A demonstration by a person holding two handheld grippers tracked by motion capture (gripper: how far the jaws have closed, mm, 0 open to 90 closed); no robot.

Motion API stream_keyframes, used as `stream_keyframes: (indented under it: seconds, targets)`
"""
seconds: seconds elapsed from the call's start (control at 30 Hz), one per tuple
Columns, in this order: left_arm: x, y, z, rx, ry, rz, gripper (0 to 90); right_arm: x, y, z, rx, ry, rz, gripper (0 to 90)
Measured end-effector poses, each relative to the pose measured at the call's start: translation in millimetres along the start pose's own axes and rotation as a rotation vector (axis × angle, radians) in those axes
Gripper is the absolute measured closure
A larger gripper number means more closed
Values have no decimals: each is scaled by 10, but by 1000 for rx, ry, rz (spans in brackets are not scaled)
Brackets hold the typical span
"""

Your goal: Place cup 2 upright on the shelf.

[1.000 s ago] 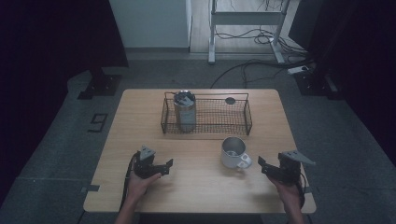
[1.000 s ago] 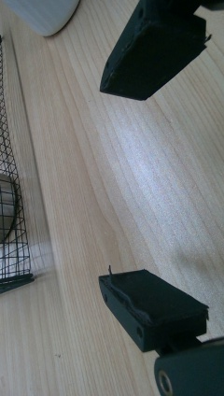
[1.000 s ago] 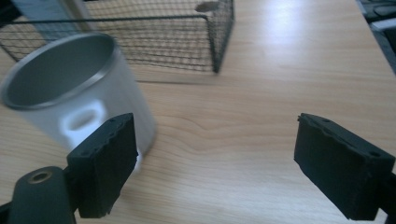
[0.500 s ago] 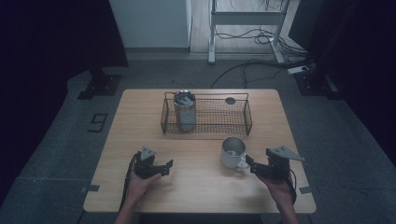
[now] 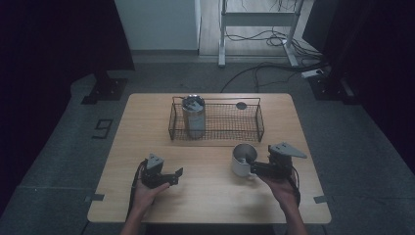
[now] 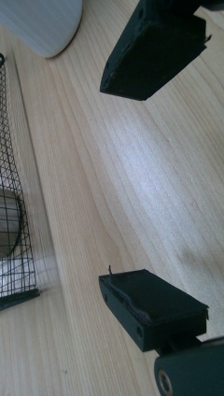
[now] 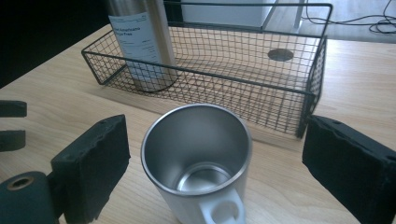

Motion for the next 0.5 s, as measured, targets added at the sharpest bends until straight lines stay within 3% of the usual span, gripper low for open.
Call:
stream_keyframes:
  seconds: [0.23, 0.5]
  targets:
    - [-6, 9, 2, 5, -9, 14, 88, 137, -26, -30, 20, -7, -29, 49]
    - [-20, 14, 30, 12, -29, 27, 87, 281, -96, 7, 12, -31, -32, 38]
Point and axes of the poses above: each handheld gripper's, and its own axes: x roughly forward along the jaws, z roughly out of its underside, y roughly to its right, the point moved 3 cm from there along x, roughly forward along the jaws, and after that the axes turned 4 degrees about -y, right-handed, at the moved point
